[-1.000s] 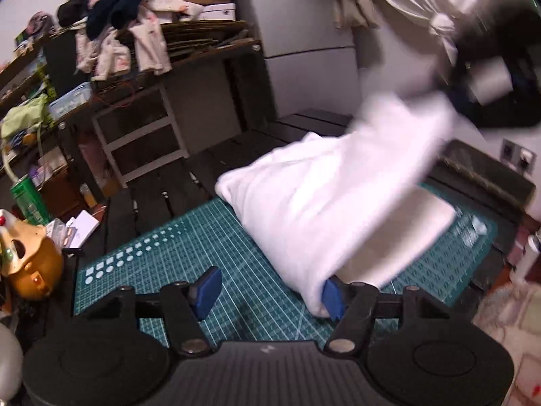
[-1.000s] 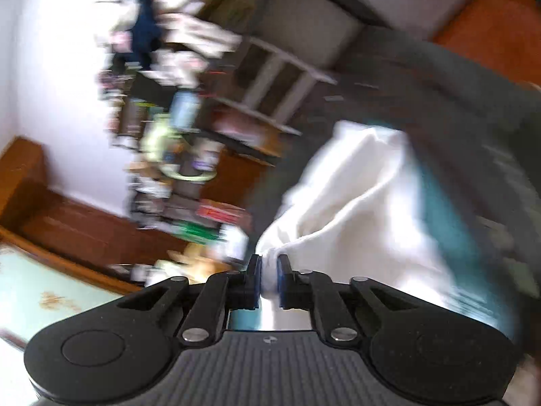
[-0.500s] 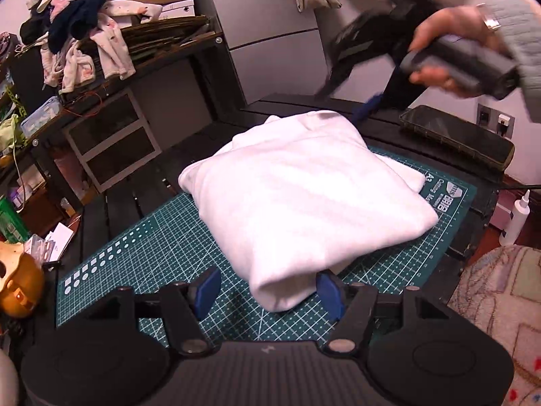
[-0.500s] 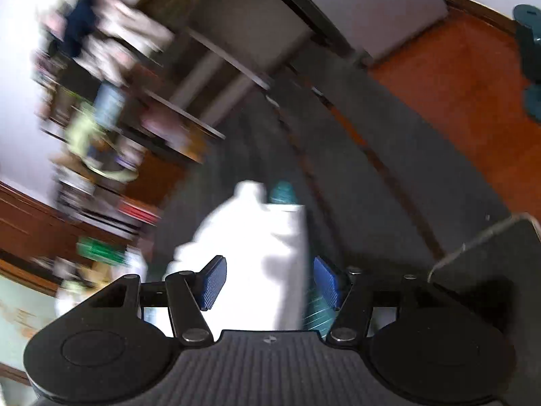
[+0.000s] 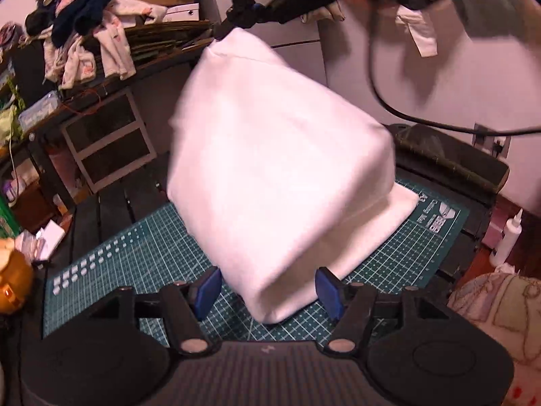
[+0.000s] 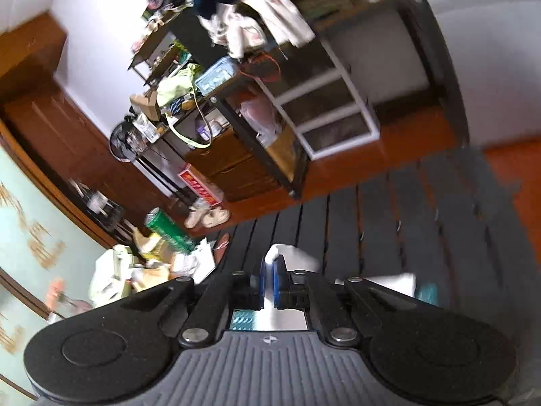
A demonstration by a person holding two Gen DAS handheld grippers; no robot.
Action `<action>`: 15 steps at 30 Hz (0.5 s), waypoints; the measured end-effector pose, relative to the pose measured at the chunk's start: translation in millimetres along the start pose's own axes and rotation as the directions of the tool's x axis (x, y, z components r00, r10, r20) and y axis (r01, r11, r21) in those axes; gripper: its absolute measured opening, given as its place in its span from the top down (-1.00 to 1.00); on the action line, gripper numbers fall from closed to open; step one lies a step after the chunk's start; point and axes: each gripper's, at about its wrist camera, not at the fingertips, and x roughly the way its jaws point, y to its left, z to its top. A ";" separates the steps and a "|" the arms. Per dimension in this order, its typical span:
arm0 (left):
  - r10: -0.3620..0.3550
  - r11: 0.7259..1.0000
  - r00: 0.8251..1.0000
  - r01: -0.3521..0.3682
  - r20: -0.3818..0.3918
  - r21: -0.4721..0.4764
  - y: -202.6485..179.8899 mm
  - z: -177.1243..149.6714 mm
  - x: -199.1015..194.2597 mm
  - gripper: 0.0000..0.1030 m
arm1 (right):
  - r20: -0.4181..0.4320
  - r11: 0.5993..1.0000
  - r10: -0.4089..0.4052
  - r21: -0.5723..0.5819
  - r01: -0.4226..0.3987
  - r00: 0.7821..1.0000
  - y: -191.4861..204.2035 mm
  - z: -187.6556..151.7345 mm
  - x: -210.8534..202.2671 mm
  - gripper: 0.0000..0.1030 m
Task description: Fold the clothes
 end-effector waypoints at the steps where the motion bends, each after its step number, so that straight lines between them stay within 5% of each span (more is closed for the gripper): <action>1: -0.006 1.000 1.000 0.006 -0.001 0.000 0.4 -0.4 1.2 -0.19 | -0.036 0.998 -0.037 0.041 0.039 0.999 -17.3 -3.4 6.4 0.89; 5: -0.008 1.000 1.000 0.008 -0.018 0.015 -1.3 -4.5 4.3 -0.19 | -0.127 0.965 -0.175 0.172 0.195 0.976 -82.9 -33.3 23.5 0.46; 8: -0.015 0.999 0.999 0.016 -0.034 0.028 -3.3 -6.2 4.6 -0.19 | -0.093 0.930 -0.198 0.297 0.217 0.976 -119.8 -54.5 14.6 0.42; 11: -0.016 0.999 0.999 0.017 -0.031 0.038 -3.9 -6.1 4.2 -0.20 | -0.047 0.936 -0.051 0.345 0.064 0.998 -120.2 -80.1 -11.8 0.42; 15: -0.010 0.999 1.000 0.011 -0.021 0.046 -5.1 -6.0 6.1 -0.21 | -0.063 0.938 0.092 0.339 -0.065 0.994 -107.2 -104.7 -17.4 0.41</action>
